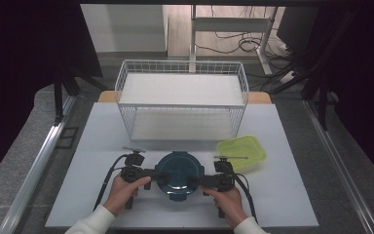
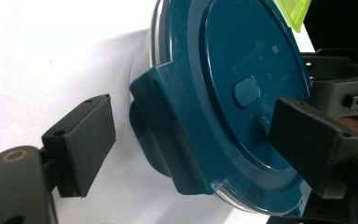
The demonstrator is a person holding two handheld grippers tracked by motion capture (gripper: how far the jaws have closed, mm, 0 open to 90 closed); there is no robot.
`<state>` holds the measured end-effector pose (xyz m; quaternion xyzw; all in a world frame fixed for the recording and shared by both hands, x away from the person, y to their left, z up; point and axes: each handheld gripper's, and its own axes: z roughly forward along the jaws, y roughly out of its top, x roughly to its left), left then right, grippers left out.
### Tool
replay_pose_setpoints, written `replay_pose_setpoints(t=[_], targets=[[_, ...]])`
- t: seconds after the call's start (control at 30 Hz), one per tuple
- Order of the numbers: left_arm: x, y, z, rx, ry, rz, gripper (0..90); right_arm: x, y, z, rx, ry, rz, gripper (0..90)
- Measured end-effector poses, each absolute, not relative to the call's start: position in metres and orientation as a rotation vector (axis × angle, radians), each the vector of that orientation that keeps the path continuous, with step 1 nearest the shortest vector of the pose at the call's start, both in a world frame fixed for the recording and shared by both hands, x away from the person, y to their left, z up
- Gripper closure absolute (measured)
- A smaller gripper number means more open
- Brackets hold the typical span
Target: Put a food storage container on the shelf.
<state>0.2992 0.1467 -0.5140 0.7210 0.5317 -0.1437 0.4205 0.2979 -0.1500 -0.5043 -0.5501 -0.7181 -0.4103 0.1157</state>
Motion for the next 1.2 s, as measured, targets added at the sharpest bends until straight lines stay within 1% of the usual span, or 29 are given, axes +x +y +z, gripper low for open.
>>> replay_pose_setpoints(t=[0.07, 0.13, 0.17, 0.4, 0.77, 1.2], targets=[[0.299, 0.145, -0.514, 1.807, 1.327, -0.373, 15.3, 0.299, -0.149, -0.506, -1.612, -2.078, -1.208, 14.7], [0.299, 0.144, -0.514, 1.801, 1.321, -0.387, 18.7, 0.3, -0.149, -0.506, -1.609, -2.077, -1.207, 15.1], [0.298, 0.143, -0.514, 1.795, 1.318, -0.385, 20.4, 0.3, -0.148, -0.507, -1.606, -2.065, -1.217, 17.8], [0.298, 0.148, -0.517, 1.737, 1.351, -0.426, 24.8, 0.301, -0.152, -0.51, -1.626, -1.989, -1.219, 24.8], [0.295, 0.148, -0.516, 1.728, 1.362, -0.441, 25.0, 0.296, -0.153, -0.505, -1.628, -1.992, -1.233, 29.3], [0.284, 0.148, -0.508, 1.684, 1.379, -0.393, 31.9, 0.288, -0.157, -0.5, -1.662, -1.951, -1.242, 35.3]])
